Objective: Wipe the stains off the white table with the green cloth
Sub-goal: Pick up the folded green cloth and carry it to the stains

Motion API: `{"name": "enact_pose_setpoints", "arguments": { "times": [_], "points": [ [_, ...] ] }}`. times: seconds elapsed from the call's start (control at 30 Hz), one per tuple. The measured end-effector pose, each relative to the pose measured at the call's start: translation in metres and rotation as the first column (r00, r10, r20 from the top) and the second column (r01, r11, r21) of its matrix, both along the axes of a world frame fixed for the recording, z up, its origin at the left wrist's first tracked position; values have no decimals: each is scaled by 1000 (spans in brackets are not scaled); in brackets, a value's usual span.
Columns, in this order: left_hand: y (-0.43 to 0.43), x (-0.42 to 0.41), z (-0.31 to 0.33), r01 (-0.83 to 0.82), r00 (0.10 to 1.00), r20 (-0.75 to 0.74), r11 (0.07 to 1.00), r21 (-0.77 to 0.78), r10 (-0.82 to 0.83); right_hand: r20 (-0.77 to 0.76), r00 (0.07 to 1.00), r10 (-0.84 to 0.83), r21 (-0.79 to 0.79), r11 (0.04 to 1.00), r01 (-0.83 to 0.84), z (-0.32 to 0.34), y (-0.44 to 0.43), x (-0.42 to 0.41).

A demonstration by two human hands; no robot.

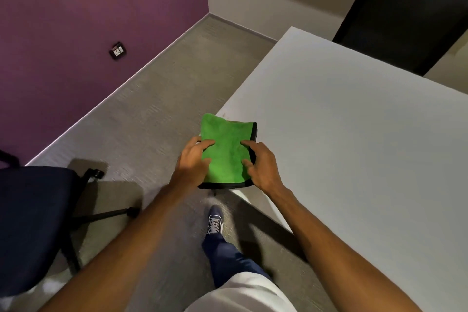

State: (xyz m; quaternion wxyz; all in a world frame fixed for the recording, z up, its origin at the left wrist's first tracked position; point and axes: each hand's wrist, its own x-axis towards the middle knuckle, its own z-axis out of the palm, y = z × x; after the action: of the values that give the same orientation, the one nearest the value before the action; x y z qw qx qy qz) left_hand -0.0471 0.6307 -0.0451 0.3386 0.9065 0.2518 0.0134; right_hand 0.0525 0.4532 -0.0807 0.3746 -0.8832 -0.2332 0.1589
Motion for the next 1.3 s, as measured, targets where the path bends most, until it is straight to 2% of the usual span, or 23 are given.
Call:
{"name": "enact_pose_setpoints", "arguments": {
  "times": [0.1, 0.37, 0.47, 0.63, 0.77, 0.9, 1.07, 1.17, 1.3],
  "points": [
    [45, 36, -9, 122, 992, -31, 991, 55, -120, -41, 995, -94, 14, 995, 95, -10, 32, 18],
    [106, 123, -15, 319, 945, -78, 948, 1, -318, -85, 943, -321, 16, 946, 324, -13, 84, 52],
    [114, 157, -14, 431, 901, -39, 902, -20, -431, -84, 899, -429, 3, 903, 431, -14, 93, 62],
    [129, 217, -21, 665, 747, 34, 746, -31, -664, -100, 779, -619, 5, 783, 623, -19, 108, 76],
    [131, 271, -35, 785, 616, 15, 613, -84, -787, -104, 626, -773, -40, 632, 774, -21, 126, 84],
    [130, 303, -45, 855, 492, -59, 495, -155, -869, -66, 478, -876, -86, 483, 872, -23, 153, 79],
    [139, 319, -53, 950, 248, -109, 264, -167, -963, -65, 293, -954, -134, 300, 945, -22, 187, 67],
    [137, 329, -58, 961, 147, -115, 169, -218, -982, -66, 187, -980, -134, 194, 972, -22, 198, 63],
    [128, 344, -60, 991, 10, -121, 26, -130, -993, -104, 107, -989, -152, 122, 981, -20, 204, 64]
  ]
}}
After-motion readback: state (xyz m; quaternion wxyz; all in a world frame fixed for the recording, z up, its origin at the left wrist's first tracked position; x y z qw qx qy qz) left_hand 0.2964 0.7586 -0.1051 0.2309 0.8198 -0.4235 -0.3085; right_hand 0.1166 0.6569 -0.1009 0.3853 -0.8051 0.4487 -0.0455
